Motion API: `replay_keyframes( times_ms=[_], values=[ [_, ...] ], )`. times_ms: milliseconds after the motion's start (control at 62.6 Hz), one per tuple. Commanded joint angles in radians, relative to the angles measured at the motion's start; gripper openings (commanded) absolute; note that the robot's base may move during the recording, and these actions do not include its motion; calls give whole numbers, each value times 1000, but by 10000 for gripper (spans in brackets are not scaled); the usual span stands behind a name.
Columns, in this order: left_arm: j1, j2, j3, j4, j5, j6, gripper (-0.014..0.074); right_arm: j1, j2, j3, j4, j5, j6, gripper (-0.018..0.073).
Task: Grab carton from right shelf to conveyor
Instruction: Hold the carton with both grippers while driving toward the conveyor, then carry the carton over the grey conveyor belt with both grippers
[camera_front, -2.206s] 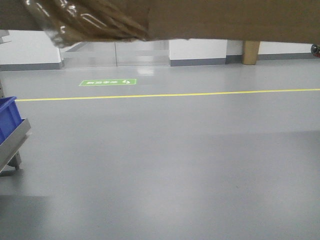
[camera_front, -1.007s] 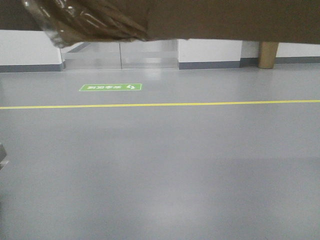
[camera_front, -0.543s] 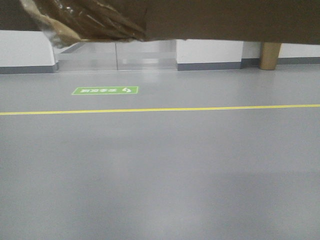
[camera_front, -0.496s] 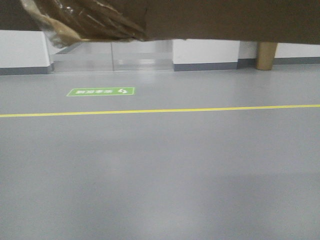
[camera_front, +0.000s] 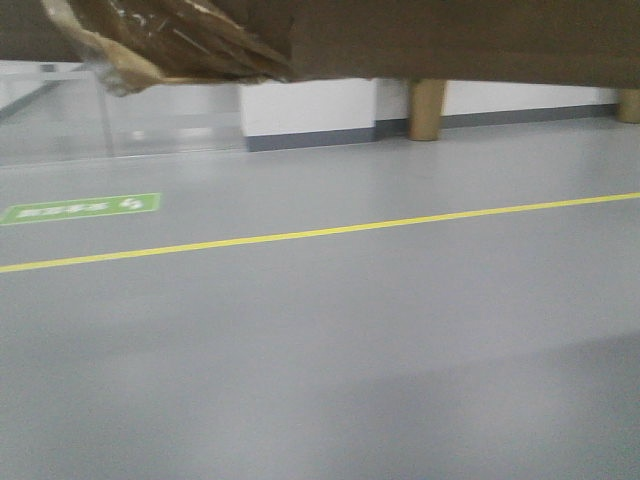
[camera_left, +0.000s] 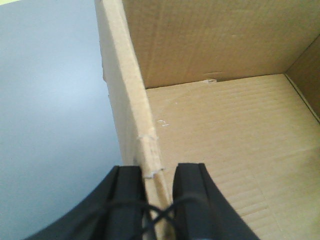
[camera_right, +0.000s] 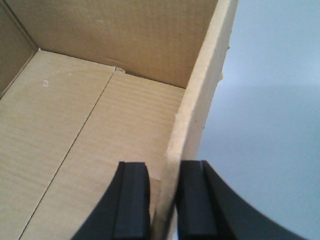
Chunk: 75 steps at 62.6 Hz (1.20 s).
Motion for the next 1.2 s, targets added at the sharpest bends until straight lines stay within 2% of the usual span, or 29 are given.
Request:
replay_keyframes(
  times_ms=[0,623,815,1183],
  values=[
    [1,-13,-5,56,-32,15,-3,-4,-15,1,-8,-12,-28,-70],
    [1,-13,-5,65,-32,15,-3,-4,-15,1,-8,-12,-28,-70],
    [1,-13,-5,88,-32,15,-3,-4,-15,1,-8,-12,-28,-70],
    [1,-13,-5,195,-32,15,-3,-4,-15,1,-8,-14,-28,-70]
  ],
)
